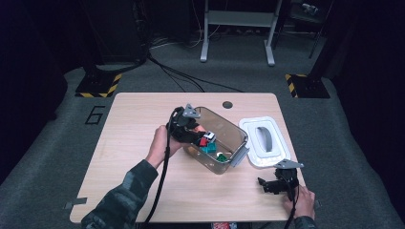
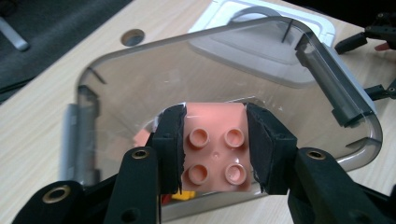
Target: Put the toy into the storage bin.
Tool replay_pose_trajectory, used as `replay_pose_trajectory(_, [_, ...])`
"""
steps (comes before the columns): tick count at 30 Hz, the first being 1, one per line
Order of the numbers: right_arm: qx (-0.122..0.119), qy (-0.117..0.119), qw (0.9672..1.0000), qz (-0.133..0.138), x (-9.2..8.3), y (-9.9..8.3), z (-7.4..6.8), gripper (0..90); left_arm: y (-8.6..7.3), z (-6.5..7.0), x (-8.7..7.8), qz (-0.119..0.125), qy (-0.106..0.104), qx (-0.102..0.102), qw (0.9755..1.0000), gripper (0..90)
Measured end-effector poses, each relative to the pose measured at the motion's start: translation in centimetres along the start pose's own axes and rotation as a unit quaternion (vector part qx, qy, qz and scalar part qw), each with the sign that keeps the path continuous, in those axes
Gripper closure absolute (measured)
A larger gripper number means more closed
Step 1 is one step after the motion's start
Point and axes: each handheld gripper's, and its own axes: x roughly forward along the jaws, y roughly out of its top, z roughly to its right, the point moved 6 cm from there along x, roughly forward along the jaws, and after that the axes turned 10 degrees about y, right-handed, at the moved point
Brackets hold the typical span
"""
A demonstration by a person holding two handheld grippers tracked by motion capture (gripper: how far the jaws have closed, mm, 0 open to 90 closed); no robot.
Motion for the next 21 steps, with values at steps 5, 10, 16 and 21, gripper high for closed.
replay_pose_trajectory(5, [0.000,0.000,1.0000,0.000,0.0,0.0,0.0,0.0,-0.4,1.2,1.8,-0.025,-0.015,0.000,0.9996,58.8])
replay_pose_trajectory(10, [0.000,0.000,1.0000,0.000,0.0,0.0,0.0,0.0,-1.1,1.7,2.6,-0.046,-0.024,-0.012,0.9986,58.6])
replay_pose_trajectory(16, [0.000,0.000,1.0000,0.000,0.0,0.0,0.0,0.0,-1.5,1.7,2.8,-0.058,-0.030,-0.012,0.9978,56.6])
replay_pose_trajectory(21, [0.000,0.000,1.0000,0.000,0.0,0.0,0.0,0.0,-1.7,1.5,2.4,-0.057,-0.027,-0.022,0.9978,39.7])
